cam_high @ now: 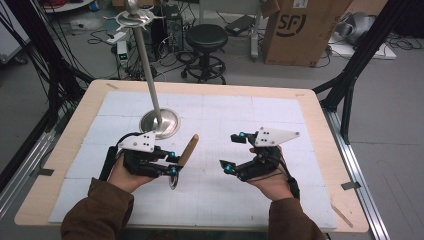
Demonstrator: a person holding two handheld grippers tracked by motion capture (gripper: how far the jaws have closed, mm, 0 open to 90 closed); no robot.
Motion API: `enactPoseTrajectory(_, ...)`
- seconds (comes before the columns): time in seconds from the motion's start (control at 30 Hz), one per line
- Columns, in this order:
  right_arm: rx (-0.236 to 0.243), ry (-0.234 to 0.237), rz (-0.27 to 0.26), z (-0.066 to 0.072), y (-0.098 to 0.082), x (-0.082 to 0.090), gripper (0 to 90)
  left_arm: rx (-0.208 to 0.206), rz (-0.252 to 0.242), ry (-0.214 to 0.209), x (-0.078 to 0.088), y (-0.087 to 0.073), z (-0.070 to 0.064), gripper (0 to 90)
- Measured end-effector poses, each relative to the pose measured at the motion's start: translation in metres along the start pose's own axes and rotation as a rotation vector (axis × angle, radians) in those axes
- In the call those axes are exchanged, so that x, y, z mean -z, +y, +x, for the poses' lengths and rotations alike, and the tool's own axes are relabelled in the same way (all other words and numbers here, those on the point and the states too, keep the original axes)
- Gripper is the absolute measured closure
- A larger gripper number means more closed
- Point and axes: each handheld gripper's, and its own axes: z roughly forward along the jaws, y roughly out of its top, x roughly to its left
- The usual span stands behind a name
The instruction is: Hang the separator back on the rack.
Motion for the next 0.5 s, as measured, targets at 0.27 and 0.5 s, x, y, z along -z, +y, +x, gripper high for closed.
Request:
enactPoseTrajectory(0.27, 0.010, 0.058, -0.018, 0.004, 0.015, -0.019, 10.9, 0.002, -0.033, -0.011, 0.001, 0.000, 0.000, 69.3)
enactPoseTrajectory(0.5, 0.017, 0.132, -0.010, 0.008, 0.023, -0.038, 11.4, -0.005, -0.049, -0.006, 0.000, 0.001, -0.001, 69.3)
